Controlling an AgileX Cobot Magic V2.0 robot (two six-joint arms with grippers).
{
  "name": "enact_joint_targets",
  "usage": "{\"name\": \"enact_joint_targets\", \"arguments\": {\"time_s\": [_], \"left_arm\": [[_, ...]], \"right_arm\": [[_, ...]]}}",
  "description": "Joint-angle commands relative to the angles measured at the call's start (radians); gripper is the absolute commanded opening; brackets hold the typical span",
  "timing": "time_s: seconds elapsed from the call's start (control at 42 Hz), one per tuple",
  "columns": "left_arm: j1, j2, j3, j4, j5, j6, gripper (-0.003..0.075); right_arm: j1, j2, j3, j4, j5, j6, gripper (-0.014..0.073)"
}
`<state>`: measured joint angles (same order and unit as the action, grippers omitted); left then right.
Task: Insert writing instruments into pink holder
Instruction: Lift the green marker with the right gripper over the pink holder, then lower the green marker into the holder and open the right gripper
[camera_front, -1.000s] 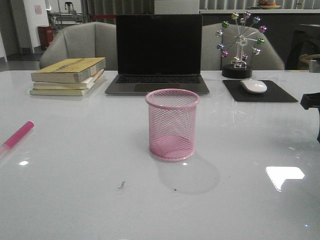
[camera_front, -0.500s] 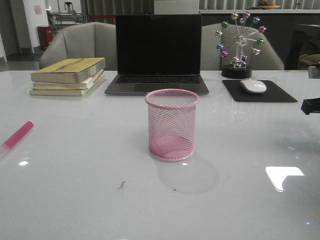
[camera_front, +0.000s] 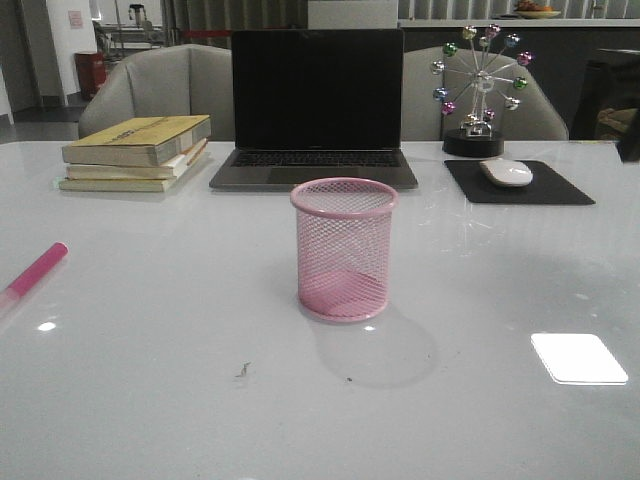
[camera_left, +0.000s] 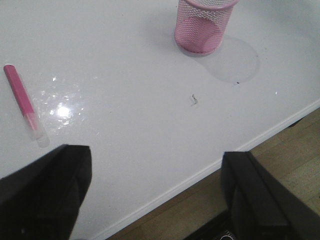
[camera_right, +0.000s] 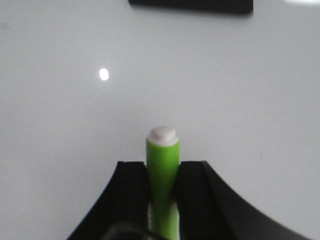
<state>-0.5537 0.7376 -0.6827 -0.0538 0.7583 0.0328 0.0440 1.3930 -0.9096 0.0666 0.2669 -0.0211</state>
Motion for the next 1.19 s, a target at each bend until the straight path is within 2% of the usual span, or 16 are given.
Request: {"name": "enact_joint_targets", "arguments": {"time_s": [0.0, 0.214, 0.333, 0.476, 0.667, 0.857, 0.976, 1.167], "left_arm": [[-0.007, 0.0, -0.027, -0.01, -0.07, -0.001, 0.0582], [-0.007, 0.0, -0.027, -0.01, -0.072, -0.001, 0.0582], [-0.007, 0.0, -0.027, -0.01, -0.08, -0.001, 0.0582], [-0.007, 0.0, -0.027, -0.01, -0.082, -0.001, 0.0582], [-0.007, 0.0, -0.027, -0.01, -0.086, -0.001, 0.0582], [-0.007, 0.0, -0.027, -0.01, -0.086, -0.001, 0.0582], [-0.007, 0.0, -0.027, -0.01, -0.086, -0.001, 0.0582], [-0.007, 0.0, -0.027, -0.01, -0.086, -0.001, 0.0582]], "right_arm": [[0.073, -0.154, 0.061, 0.008, -0.254, -0.005, 0.0136], [0.296, -0.297, 0.184, 0.008, -0.641, -0.004, 0.0136], [0.418, -0.281, 0.196, 0.008, -0.789, -0.004, 0.0136], [0.51, -0.188, 0.196, 0.007, -0.947, -0.004, 0.0136], [0.527, -0.008, 0.196, -0.016, -1.19, -0.004, 0.0136], [0.527, 0.167, 0.196, -0.016, -1.37, -0.004, 0.0136], [0.527, 0.263, 0.196, -0.016, -1.42, -0.004, 0.0136], [0.527, 0.369, 0.196, -0.016, -1.419, -0.004, 0.0144]]}}
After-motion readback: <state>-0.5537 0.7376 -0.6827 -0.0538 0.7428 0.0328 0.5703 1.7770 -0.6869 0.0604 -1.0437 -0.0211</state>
